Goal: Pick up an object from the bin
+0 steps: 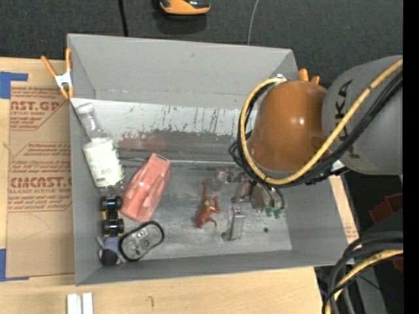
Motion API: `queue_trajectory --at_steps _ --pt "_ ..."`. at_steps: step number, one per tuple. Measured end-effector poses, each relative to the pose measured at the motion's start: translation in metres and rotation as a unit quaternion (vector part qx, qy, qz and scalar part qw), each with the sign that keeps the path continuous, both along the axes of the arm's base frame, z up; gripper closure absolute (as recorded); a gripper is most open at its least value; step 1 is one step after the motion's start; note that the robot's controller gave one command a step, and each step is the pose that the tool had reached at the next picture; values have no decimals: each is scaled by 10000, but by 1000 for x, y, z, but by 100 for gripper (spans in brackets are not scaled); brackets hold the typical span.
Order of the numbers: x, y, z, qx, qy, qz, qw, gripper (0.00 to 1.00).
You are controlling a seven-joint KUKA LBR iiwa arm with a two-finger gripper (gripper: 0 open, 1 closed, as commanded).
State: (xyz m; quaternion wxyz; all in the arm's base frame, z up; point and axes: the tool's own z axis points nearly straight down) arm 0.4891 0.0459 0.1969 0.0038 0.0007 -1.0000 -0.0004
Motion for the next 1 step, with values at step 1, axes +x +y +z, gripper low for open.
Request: queue_trajectory --at_steps 1 --pt "2 0 4 2 -40 -3 10000 0"
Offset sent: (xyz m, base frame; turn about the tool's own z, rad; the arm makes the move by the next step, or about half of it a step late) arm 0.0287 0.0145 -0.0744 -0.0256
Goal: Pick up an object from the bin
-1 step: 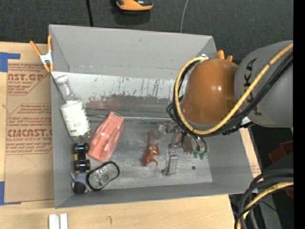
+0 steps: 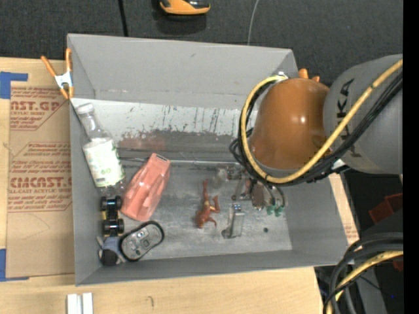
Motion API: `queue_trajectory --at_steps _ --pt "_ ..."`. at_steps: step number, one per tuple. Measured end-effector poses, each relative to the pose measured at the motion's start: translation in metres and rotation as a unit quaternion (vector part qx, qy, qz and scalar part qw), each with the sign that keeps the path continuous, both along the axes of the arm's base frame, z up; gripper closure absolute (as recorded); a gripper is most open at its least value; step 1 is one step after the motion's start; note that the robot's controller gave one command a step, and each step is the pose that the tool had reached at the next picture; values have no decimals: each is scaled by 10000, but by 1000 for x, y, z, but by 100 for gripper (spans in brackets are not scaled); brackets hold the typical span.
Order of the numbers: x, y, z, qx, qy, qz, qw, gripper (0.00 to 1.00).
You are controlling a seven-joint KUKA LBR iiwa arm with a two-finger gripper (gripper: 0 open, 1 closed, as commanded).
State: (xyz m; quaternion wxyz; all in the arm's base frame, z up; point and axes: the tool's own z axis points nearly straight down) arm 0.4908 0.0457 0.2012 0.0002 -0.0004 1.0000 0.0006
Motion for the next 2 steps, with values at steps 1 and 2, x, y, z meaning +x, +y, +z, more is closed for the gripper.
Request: queue_trajectory --at_steps 1,2 --pt "19 10 -46 2 -46 83 10000 0" --pt "8 -2 -88 -3 0 411 9992 0"
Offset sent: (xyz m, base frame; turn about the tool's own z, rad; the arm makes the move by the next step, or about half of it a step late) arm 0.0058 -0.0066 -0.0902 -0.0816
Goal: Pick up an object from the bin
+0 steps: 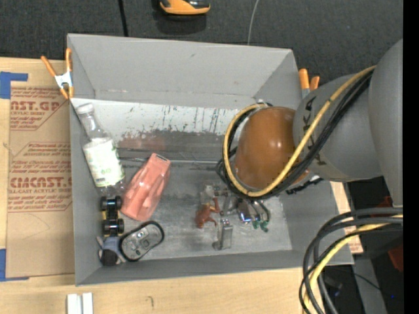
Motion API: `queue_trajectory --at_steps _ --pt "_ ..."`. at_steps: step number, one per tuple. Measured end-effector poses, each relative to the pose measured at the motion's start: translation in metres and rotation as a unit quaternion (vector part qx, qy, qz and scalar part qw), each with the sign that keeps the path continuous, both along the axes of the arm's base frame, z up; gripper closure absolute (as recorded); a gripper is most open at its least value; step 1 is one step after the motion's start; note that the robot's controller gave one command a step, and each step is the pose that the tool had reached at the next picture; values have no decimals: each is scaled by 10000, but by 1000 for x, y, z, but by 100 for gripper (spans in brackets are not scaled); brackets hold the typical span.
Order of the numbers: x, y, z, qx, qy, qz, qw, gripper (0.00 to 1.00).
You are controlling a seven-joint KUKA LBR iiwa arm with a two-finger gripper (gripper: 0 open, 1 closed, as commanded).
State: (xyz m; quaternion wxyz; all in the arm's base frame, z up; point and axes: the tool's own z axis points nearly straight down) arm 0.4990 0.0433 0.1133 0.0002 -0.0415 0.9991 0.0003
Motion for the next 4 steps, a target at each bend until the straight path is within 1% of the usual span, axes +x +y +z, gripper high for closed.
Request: queue_trajectory --at_steps 1,2,3,4 --pt "14 0 -37 1 -5 118 9999 100" --pt "14 0 -37 2 -5 120 9999 100" --pt "16 19 22 -1 7 202 9998 100" --pt "16 19 22 0 7 201 9998 100"
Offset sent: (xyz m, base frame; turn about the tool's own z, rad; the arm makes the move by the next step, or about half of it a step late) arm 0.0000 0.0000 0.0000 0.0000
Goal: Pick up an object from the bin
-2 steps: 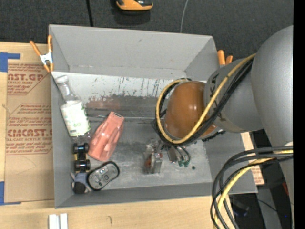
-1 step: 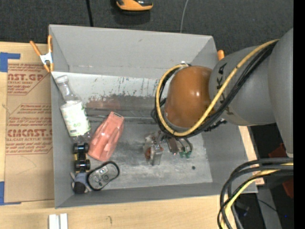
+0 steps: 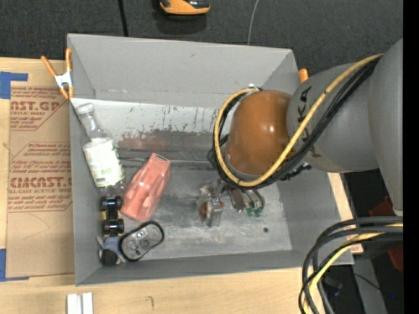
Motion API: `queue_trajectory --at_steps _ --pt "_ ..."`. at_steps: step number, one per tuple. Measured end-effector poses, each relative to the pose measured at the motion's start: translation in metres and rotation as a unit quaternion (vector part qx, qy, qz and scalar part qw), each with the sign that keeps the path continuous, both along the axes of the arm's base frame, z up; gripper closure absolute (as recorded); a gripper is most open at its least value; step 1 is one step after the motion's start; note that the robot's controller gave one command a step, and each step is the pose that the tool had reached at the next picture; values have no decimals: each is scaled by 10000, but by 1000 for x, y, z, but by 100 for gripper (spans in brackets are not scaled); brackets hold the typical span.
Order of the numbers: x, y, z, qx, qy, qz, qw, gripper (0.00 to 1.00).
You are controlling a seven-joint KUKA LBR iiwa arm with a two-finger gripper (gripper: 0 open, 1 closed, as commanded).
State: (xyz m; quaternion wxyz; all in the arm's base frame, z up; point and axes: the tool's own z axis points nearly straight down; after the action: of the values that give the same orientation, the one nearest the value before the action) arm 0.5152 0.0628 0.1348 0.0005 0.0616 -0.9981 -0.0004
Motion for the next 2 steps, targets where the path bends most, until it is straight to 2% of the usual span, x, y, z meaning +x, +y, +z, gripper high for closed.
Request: queue_trajectory --at_steps 1,2 --pt "9 -32 40 -2 -13 57 10000 100" --pt "9 -31 40 -1 -12 58 10000 100"
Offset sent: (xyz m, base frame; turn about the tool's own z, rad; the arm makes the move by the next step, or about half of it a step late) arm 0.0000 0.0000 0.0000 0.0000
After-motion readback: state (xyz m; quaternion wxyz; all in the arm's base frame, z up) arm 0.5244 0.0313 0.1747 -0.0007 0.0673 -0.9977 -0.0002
